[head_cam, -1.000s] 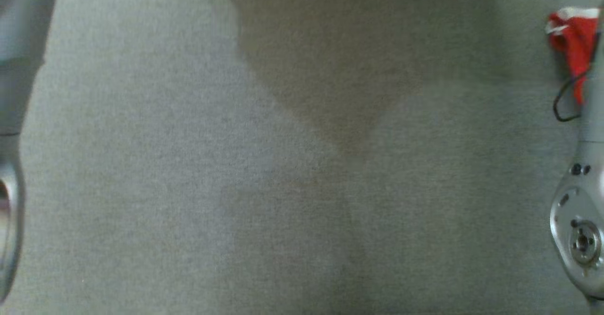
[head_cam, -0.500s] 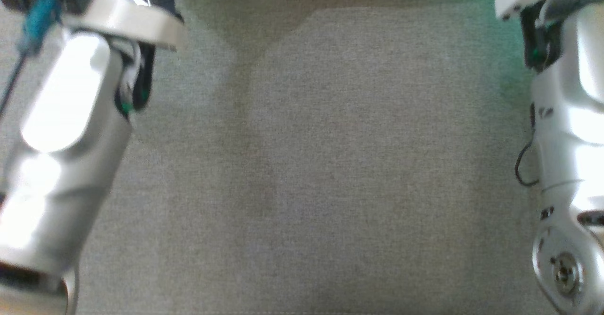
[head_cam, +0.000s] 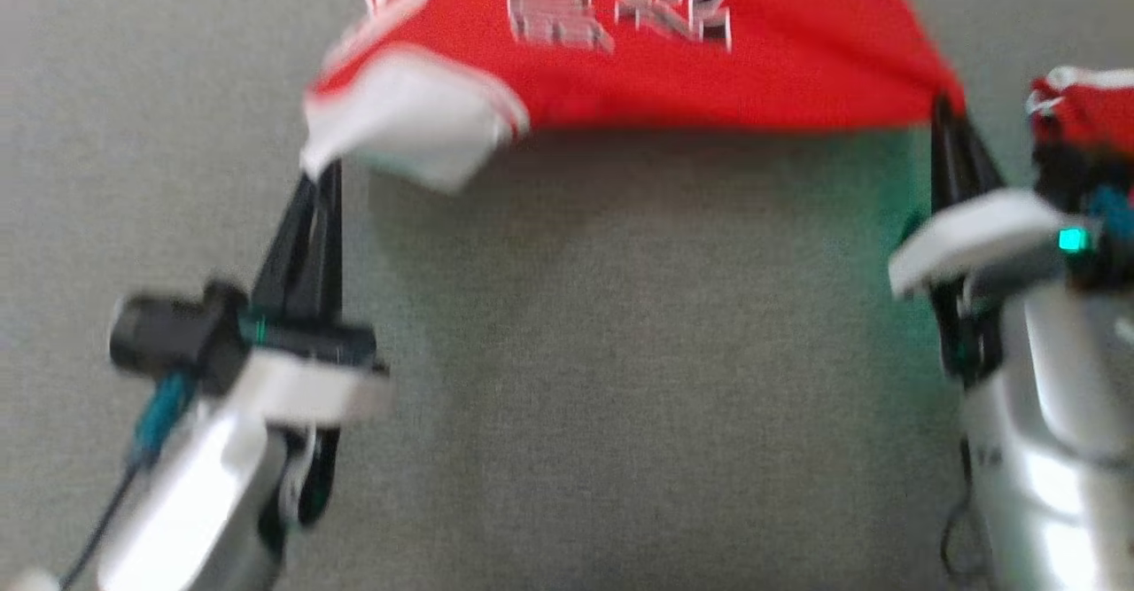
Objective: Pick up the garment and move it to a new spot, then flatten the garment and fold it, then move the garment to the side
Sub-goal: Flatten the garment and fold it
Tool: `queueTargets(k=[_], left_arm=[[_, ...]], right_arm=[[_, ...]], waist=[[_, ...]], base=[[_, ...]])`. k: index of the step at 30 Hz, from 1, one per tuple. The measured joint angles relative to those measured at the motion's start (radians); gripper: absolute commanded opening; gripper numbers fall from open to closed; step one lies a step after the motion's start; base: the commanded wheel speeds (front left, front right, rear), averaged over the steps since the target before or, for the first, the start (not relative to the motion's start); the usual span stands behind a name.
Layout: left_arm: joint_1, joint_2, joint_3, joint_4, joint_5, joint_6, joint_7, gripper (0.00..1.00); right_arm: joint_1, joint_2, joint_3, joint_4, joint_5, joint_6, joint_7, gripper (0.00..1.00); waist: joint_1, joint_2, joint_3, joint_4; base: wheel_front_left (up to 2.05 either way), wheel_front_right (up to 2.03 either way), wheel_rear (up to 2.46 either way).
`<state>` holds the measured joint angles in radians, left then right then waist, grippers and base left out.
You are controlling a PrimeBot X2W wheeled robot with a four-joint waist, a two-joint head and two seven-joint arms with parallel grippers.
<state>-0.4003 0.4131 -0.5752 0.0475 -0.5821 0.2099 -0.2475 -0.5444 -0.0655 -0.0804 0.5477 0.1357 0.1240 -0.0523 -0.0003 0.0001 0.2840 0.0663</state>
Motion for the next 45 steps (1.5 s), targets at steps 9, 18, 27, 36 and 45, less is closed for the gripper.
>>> queueTargets(k=[9, 18, 27, 36, 45], left_arm=[[0.326, 0.100, -0.030, -0.268, -0.026, 0.119, 0.088, 0.00], [0.505, 0.147, -0.084, -0.435, -0.038, 0.195, 0.184, 0.00], [0.512, 0.123, -0.102, -0.318, -0.092, 0.140, 0.171, 0.00], [0.345, 0.066, -0.103, -0.207, -0.094, 0.083, 0.158, 0.00], [0.133, -0.016, -0.101, -0.053, -0.068, 0.035, 0.129, 0.00]], right_arm=[[0.444, 0.017, -0.065, -0.365, 0.066, 0.000, 0.166, 0.00], [0.769, 0.025, -0.078, -0.652, 0.114, 0.000, 0.347, 0.00], [0.767, 0.026, -0.075, -0.594, 0.150, 0.000, 0.399, 0.00], [0.621, 0.026, -0.061, -0.486, 0.164, 0.000, 0.393, 0.00], [0.484, 0.025, -0.076, -0.386, 0.208, 0.000, 0.321, 0.00]], waist=[[-0.0001, 0.0000, -0.177, 0.016], [0.0001, 0.0000, -0.265, 0.059], [0.0004, 0.0000, -0.224, 0.044], [0.0006, 0.0000, -0.160, 0.035], [0.0005, 0.0000, -0.116, 0.019]], base=[[0.00, 0.00, 0.00], [0.00, 0.00, 0.00], [0.00, 0.00, 0.00], [0.00, 0.00, 0.00], [0.00, 0.00, 0.00]])
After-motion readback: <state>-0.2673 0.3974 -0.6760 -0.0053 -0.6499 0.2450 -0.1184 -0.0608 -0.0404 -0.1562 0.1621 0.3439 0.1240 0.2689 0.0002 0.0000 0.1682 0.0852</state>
